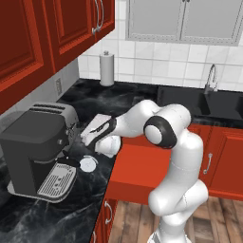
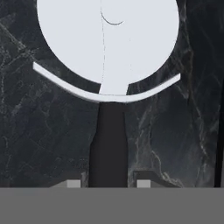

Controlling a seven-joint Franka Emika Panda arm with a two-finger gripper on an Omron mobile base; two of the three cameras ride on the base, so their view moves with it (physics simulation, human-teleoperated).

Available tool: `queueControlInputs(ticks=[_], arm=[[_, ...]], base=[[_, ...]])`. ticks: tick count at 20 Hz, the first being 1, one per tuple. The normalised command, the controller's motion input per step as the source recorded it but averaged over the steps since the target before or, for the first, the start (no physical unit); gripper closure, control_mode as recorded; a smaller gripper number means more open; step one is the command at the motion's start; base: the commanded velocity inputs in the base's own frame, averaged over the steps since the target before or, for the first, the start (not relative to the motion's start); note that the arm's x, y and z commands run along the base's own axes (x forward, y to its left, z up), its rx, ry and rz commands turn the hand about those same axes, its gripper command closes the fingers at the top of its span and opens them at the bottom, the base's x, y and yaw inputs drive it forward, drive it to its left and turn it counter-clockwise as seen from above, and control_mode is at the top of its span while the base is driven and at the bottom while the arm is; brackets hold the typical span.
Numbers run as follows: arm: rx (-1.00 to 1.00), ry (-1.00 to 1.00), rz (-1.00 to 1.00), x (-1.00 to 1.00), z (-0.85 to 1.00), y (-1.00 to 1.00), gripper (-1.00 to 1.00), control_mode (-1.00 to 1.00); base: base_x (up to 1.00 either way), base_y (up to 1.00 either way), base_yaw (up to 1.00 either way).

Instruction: Pick the pizza cutter from the drawer and place it on the counter.

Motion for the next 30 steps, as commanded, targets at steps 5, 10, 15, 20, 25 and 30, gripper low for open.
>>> queueControlInputs(ticks=[5,10,15,20,25,30], arm=[[0.09,-0.13,0.1,0.0,0.61,-0.42,-1.0,-1.0],[0.03,-0.11,0.19,0.0,0.88,-0.48,-1.0,-1.0],[0.02,-0.14,0.17,-0.24,0.98,-0.65,-1.0,-1.0],[0.02,-0.35,0.04,-0.56,1.0,-0.59,-1.0,-1.0],[-0.03,-0.39,0.0,-0.58,0.99,-0.3,-1.0,-1.0],[-0.19,-0.32,0.0,-0.62,0.72,-0.18,-1.0,-1.0]], base=[[0.0,0.0,0.0],[0.0,0.0,0.0],[0.0,0.0,0.0],[0.0,0.0,0.0],[0.0,0.0,0.0],[0.0,0.0,0.0]])
